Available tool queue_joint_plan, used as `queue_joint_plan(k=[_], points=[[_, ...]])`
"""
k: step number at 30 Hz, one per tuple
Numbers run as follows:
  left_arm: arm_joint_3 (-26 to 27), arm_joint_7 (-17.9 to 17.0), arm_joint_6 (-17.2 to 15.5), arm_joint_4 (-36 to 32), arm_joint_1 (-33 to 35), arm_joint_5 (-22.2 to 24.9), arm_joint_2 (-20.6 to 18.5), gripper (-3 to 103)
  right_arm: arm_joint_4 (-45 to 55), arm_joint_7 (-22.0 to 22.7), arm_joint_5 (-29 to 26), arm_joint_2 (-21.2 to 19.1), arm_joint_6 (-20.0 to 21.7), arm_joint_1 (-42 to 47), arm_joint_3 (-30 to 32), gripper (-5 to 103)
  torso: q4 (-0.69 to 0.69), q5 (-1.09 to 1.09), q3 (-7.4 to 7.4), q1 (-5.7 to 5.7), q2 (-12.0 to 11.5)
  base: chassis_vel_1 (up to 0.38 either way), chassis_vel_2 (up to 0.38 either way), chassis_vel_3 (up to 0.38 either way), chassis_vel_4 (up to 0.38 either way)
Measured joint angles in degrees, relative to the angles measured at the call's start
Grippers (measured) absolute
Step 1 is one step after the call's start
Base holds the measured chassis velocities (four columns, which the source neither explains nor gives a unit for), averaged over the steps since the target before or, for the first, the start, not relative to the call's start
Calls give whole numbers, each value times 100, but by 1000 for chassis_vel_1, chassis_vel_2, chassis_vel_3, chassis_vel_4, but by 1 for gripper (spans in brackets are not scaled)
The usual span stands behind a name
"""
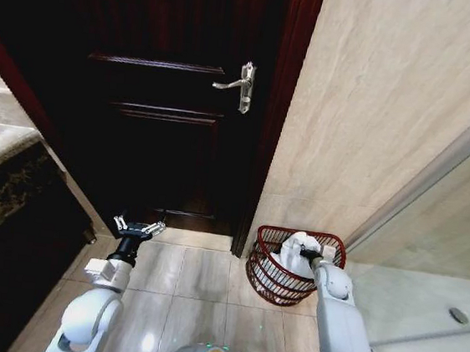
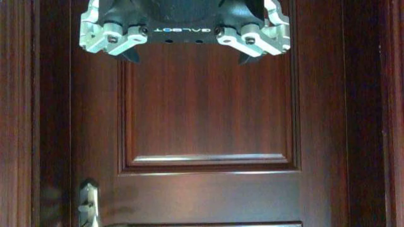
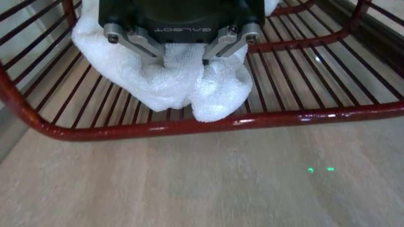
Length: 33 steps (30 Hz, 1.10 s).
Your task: Discard the used towel into the hamper.
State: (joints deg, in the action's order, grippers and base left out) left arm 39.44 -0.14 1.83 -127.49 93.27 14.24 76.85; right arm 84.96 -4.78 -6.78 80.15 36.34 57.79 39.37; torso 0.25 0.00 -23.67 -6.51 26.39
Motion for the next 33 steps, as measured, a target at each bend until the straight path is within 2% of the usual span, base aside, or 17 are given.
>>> queue_joint_plan(k=[3, 5, 7, 9, 10, 13, 14, 17, 19, 21, 22, 24, 25, 27, 28, 30, 33], points=[[0, -1, -6, 0, 1, 0, -6, 100, -29, -47, -81, -17, 192, -62, 2, 7, 0, 0, 41, 26, -67, 0, 0, 0, 0], [0, -2, -10, 0, -1, 0, -9, 100, -88, -33, -160, -17, 299, -128, 6, 15, 0, 0, 72, 48, -120, 0, 0, 0, 0], [-1, -2, -12, 0, -2, 1, -11, 100, -114, -11, -191, -17, 345, -162, 6, 15, 0, 1, 90, 59, -148, 0, 0, 0, 0], [-2, -3, -13, 0, -3, 3, -13, 100, -126, 8, -230, -40, 498, -217, 6, 26, 0, 0, 128, 81, -209, 0, 0, 0, 0], [-2, -3, -13, 0, -3, 3, -13, 100, -126, 8, -230, -40, 498, -217, 6, 26, 0, 0, 128, 81, -209, 0, 0, 0, 0], [-2, -4, -11, 9, -4, 7, -5, 100, -34, -3, -215, -139, 576, -218, -12, 41, 0, 0, 186, 115, -302, 0, 0, 0, 0], [-2, -4, -11, 9, -4, 7, -5, 100, -34, -3, -215, -139, 576, -218, -12, 41, 0, 0, 186, 115, -302, 0, 0, 0, 0], [-5, -2, 2, 14, -2, 8, 7, 100, 75, 37, -181, -245, 578, -211, -5, 58, 1, 2, 248, 148, -397, 0, 0, 0, 0], [-4, -1, 5, 15, -2, 8, 9, 100, 137, 71, -181, -270, 564, -199, 4, 58, 1, 2, 263, 156, -419, 0, 0, 0, 0], [-3, 1, 19, 27, -5, 9, 15, 100, 403, 265, -207, -329, 332, -129, 49, 69, 0, 1, 309, 181, -489, 0, 0, 0, 0], [-3, 1, 19, 27, -5, 9, 15, 100, 403, 265, -207, -329, 332, -129, 49, 69, 0, 1, 309, 181, -489, 0, 0, 0, 0], [-4, 5, 39, 36, -3, 10, 24, 100, 713, 445, -311, -385, 195, -19, 76, 80, 1, 1, 352, 202, -555, 0, 0, 0, 0], [-4, 5, 39, 36, -3, 10, 24, 100, 713, 445, -311, -385, 195, -19, 76, 80, 1, 1, 352, 202, -555, 0, 0, 0, 0], [-14, 13, 73, 49, -4, 10, 36, 100, 1025, 465, -406, -446, 188, 117, 95, 90, 0, 1, 394, 225, -619, 0, 0, 0, 0], [-14, 13, 73, 49, -4, 10, 36, 100, 1025, 465, -406, -446, 188, 117, 95, 90, 0, 1, 394, 225, -619, 0, 0, 0, 0], [-27, 22, 121, 54, -10, 20, 46, 100, 1223, 466, -460, -472, 203, 201, 97, 99, 0, 0, 431, 248, -676, 0, 0, 0, 0], [-36, 40, 222, 57, -15, 39, 50, 100, 1315, 466, -522, -479, 255, 250, 96, 100, 0, 0, 459, 261, -718, 0, 0, 0, 0]])
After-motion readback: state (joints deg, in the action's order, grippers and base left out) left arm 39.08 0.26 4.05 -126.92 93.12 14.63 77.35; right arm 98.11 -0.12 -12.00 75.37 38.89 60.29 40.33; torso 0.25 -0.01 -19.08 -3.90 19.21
